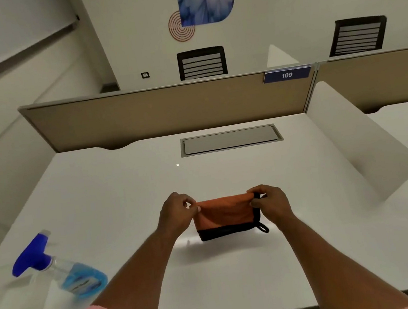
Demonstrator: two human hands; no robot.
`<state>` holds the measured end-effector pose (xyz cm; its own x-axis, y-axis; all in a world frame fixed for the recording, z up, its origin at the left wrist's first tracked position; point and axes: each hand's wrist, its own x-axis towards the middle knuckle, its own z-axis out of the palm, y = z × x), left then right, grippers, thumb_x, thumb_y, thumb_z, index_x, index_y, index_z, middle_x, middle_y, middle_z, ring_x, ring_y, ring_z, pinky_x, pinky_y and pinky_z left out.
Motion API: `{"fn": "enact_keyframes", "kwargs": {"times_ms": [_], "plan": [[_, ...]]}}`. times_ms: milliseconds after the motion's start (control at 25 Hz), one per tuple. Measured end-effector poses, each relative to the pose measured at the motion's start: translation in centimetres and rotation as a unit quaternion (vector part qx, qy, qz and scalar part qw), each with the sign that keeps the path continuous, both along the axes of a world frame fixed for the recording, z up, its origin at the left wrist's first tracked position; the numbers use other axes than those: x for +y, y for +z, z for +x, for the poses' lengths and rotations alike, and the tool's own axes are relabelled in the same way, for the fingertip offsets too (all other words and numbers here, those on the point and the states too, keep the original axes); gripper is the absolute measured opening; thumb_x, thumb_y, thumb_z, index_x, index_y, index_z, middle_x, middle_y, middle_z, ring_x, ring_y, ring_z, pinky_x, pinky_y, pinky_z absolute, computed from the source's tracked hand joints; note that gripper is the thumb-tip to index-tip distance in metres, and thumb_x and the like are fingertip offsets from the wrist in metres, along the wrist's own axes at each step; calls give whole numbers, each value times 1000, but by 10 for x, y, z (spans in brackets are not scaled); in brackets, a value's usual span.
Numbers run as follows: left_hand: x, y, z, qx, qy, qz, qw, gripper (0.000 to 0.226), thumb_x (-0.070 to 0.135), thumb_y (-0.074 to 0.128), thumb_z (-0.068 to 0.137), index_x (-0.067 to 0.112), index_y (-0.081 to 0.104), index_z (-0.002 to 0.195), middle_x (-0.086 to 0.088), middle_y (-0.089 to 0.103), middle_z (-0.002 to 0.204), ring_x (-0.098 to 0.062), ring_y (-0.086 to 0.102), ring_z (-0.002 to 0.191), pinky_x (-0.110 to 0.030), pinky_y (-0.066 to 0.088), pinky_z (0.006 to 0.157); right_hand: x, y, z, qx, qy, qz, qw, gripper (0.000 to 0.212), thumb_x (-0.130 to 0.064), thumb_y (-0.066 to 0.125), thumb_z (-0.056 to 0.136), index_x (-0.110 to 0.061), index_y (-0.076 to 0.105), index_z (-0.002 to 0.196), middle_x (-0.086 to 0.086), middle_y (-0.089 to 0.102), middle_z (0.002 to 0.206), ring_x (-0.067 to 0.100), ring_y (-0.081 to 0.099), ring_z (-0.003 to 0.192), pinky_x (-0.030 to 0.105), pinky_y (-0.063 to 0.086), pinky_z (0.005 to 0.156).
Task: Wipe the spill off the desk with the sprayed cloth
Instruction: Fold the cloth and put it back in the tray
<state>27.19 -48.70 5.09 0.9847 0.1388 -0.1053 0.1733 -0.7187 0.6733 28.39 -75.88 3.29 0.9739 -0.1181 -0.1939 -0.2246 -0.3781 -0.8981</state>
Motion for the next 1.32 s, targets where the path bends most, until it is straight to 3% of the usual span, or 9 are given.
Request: {"fn": "enact_keyframes", "kwargs": {"times_ms": [80, 200, 440, 640, 720, 880, 1000, 1200, 1320], "plan": [[16, 1, -4, -13, 20, -11, 1000, 10, 24, 74, 87, 21, 69, 79, 1, 63, 98, -19, 64, 98, -31, 49, 81, 9, 4, 3, -3, 10, 7, 1000, 32, 0, 71, 78, -24, 79, 97, -7, 76, 95, 10, 69, 89, 23, 51, 71], [30, 1, -12, 13, 24, -43, 999, 8, 23, 75, 86, 21, 67, 88, 2, 67, 112, -18, 62, 112, -31, 48, 86, 22, 6, 4, 4, 35, -4, 999, 30, -2, 71, 79, -25, 79, 97, -9, 75, 95, 9, 67, 92, 22, 49, 68], [19, -14, -26, 58, -33, -27, 997, 69, 24, 83, 79, 25, 54, 141, 2, 53, 146, -19, 50, 135, -28, 42, 105, 31, 11, 4, -8, 52, -8, 999, 30, 1, 71, 76, -25, 79, 90, -10, 75, 91, 10, 68, 90, 22, 48, 68], [10, -20, -24, 112, -84, -2, 990, 102, 38, 91, 68, 28, 36, 155, 2, 39, 160, -22, 38, 147, -40, 35, 119, 34, 29, 8, -34, 74, 42, 996, 32, 5, 69, 76, -21, 81, 90, -5, 76, 93, 14, 68, 92, 22, 49, 68], [7, -20, -24, 119, -93, 6, 989, 98, 46, 88, 68, 30, 40, 152, 3, 40, 160, -22, 39, 146, -43, 34, 120, 36, 38, 10, -43, 75, 71, 994, 32, 6, 69, 77, -20, 81, 91, -1, 76, 94, 19, 68, 94, 27, 53, 72], [2, -17, -24, 106, -84, -12, 991, 44, 40, 78, 82, 27, 63, 121, -1, 51, 149, -23, 47, 138, -34, 37, 108, 37, 51, 14, -52, 48, 115, 991, 33, 7, 69, 79, -22, 81, 90, 3, 77, 94, 27, 69, 96, 42, 61, 83], [2, -14, -25, 87, -59, -49, 993, 16, 33, 70, 88, 23, 65, 99, -4, 63, 133, -25, 54, 128, -33, 42, 98, 35, 51, 16, -59, 30, 106, 992, 31, 6, 68, 81, -20, 79, 93, 4, 76, 96, 28, 69, 96, 44, 61, 85], [12, 3, -28, 13, 71, -205, 976, 32, 37, 63, 76, 8, 67, 89, -2, 67, 86, -21, 61, 84, -35, 49, 75, 37, 31, 10, -58, -16, 78, 995, 24, -2, 72, 82, -22, 75, 94, 3, 75, 97, 27, 70, 98, 42, 60, 87], [21, 5, -30, -6, 124, -231, 965, 23, 28, 70, 86, 5, 67, 90, -4, 67, 85, -21, 60, 79, -35, 51, 72, 51, 24, 4, -63, -30, 66, 995, 20, -7, 76, 84, -22, 73, 97, -1, 73, 96, 24, 69, 98, 32, 56, 84]]}}
